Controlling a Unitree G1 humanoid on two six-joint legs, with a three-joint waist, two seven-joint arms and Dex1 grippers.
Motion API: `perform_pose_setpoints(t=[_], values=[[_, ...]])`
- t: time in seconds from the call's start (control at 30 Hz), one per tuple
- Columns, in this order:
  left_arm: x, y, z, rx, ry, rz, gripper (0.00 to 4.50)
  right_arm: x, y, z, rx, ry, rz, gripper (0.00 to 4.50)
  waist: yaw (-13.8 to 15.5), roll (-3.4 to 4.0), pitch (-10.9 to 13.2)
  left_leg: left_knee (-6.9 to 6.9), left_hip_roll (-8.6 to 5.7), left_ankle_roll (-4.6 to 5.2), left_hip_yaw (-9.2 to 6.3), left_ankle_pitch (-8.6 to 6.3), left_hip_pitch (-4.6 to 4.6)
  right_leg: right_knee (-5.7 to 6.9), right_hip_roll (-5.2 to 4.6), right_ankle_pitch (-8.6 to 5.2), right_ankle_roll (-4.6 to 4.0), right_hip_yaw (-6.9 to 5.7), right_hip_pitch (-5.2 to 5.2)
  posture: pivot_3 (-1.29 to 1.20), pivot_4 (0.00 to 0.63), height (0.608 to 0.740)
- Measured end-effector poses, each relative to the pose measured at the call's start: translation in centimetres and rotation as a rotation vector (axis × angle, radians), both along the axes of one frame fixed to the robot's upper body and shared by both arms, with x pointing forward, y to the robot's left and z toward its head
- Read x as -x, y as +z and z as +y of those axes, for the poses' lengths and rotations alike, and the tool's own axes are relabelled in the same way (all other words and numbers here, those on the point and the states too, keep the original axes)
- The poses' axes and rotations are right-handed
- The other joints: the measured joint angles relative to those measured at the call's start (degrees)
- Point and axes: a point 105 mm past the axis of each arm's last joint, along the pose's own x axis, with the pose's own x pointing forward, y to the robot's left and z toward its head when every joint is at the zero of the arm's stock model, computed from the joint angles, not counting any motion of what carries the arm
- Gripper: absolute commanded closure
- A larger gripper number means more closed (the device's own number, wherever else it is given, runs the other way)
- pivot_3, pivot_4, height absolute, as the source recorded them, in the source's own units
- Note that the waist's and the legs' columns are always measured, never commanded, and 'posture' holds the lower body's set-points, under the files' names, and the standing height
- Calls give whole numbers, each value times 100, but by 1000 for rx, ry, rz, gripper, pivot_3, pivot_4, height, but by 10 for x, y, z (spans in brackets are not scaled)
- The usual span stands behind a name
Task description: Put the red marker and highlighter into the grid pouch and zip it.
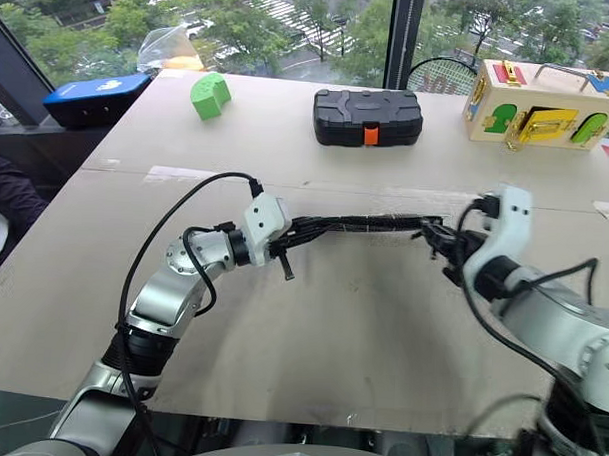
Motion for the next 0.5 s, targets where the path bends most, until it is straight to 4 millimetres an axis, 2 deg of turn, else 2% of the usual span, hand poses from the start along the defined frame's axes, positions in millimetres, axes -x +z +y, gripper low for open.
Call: perform_pose_setpoints(t=[0.13,0.27,0.33,0.37,0.4,0.5], values=[[0,3,-11,-12,-38,-32,4500,12,-4,-12,13,-12,54,4399,6,-1,0,0,0,1,1,0,0,-1,1,-2,4,3,0,0,150,740],[1,-2,-15,-61,-65,-83,4500,21,-14,-11,94,19,79,4399,4,-3,-1,0,2,1,1,-1,2,-1,4,-6,12,6,0,0,150,740],[3,-5,-14,-105,-99,-121,3711,21,-17,-10,195,54,6,3768,14,0,-1,0,3,2,0,-1,0,-4,5,-13,22,5,-1,0,150,740],[5,-7,-12,-122,-113,-130,3490,24,-22,-11,283,81,-2,3537,26,2,-2,-1,3,2,0,-1,-1,-6,4,-15,25,5,-2,0,150,740],[7,-9,-9,-132,-120,-125,2950,30,-31,-15,375,120,3,2963,40,-1,-4,-2,3,2,0,-1,-2,-9,3,-16,27,4,-2,0,150,740],[12,-17,6,-80,-97,-25,1616,48,-48,-16,390,201,-6,1601,124,-8,-6,-4,3,2,-5,-1,-2,-13,0,-23,38,2,0,0,150,740]])
